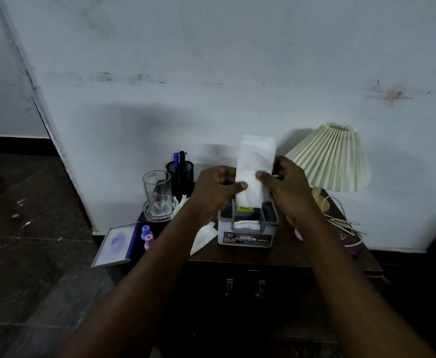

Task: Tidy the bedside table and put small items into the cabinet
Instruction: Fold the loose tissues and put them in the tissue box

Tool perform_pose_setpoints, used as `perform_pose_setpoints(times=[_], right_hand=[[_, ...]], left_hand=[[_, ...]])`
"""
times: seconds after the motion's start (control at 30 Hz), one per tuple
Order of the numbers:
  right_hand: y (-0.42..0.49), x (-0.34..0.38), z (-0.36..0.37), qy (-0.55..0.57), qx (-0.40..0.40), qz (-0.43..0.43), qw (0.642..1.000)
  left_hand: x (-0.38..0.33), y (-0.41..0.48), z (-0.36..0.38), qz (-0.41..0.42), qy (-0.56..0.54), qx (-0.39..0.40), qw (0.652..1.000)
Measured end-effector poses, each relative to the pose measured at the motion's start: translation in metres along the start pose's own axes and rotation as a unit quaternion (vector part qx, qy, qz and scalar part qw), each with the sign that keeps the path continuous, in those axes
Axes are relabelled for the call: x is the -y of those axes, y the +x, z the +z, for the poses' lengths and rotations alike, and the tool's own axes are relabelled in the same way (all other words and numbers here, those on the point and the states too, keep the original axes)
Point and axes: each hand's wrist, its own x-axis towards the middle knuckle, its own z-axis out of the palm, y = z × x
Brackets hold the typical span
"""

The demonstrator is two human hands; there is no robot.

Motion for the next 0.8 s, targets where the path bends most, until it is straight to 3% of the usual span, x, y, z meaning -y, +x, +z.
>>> perform_pose_setpoints(times=[0.1,0.2,0.43,0.8], right_hand=[[0.023,0.014,-0.002,-0.068,0.067,-0.004,0.995],[0.031,0.01,0.0,-0.141,0.055,-0.049,0.987],[0.035,-0.034,0.007,-0.237,0.071,-0.095,0.964],[0.04,-0.056,-0.005,-0.251,0.106,-0.021,0.962]], left_hand=[[-0.008,0.015,0.003,0.026,-0.011,-0.048,0.998],[0.003,0.026,0.003,0.039,0.004,-0.047,0.998],[0.044,0.042,-0.008,0.056,0.164,-0.004,0.985],[0.046,0.047,-0.01,0.044,0.313,0.008,0.949]])
